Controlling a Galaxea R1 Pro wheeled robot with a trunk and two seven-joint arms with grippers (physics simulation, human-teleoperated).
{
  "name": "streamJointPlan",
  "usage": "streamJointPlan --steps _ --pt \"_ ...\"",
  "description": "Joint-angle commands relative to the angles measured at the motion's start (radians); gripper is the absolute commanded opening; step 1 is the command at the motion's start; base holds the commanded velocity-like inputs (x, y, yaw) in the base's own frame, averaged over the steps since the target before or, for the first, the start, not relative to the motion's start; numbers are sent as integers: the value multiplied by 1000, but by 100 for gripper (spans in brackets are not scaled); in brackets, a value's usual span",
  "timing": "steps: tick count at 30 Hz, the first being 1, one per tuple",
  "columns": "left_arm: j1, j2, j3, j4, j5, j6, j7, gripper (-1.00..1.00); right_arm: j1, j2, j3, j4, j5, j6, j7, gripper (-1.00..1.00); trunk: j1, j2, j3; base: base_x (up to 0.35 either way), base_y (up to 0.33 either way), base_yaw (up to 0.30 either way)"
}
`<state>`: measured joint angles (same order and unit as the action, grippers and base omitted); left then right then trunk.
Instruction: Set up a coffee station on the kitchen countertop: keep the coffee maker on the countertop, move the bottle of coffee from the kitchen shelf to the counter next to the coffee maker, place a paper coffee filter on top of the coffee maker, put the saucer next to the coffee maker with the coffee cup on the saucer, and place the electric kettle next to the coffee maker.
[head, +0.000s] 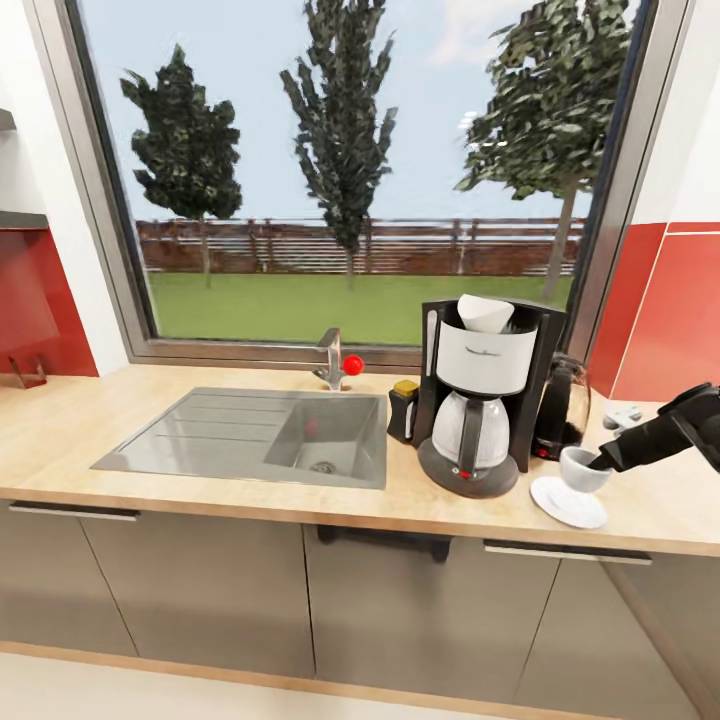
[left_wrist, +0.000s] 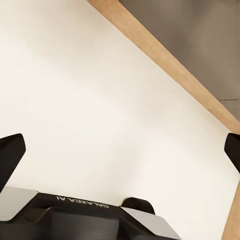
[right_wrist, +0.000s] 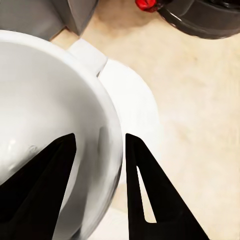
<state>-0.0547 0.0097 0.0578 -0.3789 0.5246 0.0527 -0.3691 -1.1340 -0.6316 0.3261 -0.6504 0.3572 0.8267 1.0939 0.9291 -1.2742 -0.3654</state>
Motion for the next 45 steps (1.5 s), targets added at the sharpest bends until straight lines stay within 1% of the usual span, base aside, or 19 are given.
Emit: streamJointPlan --steps 1,8,11,12,13,15,19,23,28,32,37,40,45 --pt "-1 0 5 0 6 6 -6 100 -1 0 2 0 8 3 9 -100 0 -1 -1 6 0 0" --pt "-1 0 4 0 6 6 -7 100 -1 4 2 11 11 2 9 -100 0 -1 -1 1 0 0" --pt "-1 0 4 0 6 6 -7 100 -1 4 3 38 10 -1 9 -100 0 -1 -1 0 0 0" --pt "-1 0 4 0 6 6 -7 100 -1 5 2 50 9 -12 9 -100 0 -1 -1 0 0 0" --pt "-1 0 4 0 6 6 -7 100 -1 8 2 62 10 -38 7 -100 0 -1 -1 0 0 0" --pt "-1 0 4 0 6 6 -6 100 -1 10 2 70 10 -58 -14 -100 0 -1 -1 0 0 0" --pt "-1 0 4 0 6 6 -7 100 -1 11 2 76 8 -69 -42 -100 0 -1 -1 0 0 0" --pt "-1 0 4 0 6 6 -7 100 -1 12 2 78 7 -72 -51 -100 0 -1 -1 0 0 0" --pt "-1 0 2 0 6 6 -7 100 -1 12 2 79 5 -74 -55 -100 19 -36 -17 0 0 0" --pt "-1 0 2 0 6 6 -7 100 -1 12 2 79 4 -75 -55 -100 19 -36 -17 0 0 0" --pt "-1 0 1 0 6 7 -7 100 -1 13 2 80 -20 -75 -55 -100 38 -71 -33 0 0 0" --pt "-1 0 1 0 6 6 -7 100 -1 13 2 80 -43 -75 -55 -100 38 -71 -33 0 0 0" --pt "-1 0 0 0 6 7 -7 100 -1 13 2 80 -48 -75 -55 -100 38 -71 -33 0 0 0"
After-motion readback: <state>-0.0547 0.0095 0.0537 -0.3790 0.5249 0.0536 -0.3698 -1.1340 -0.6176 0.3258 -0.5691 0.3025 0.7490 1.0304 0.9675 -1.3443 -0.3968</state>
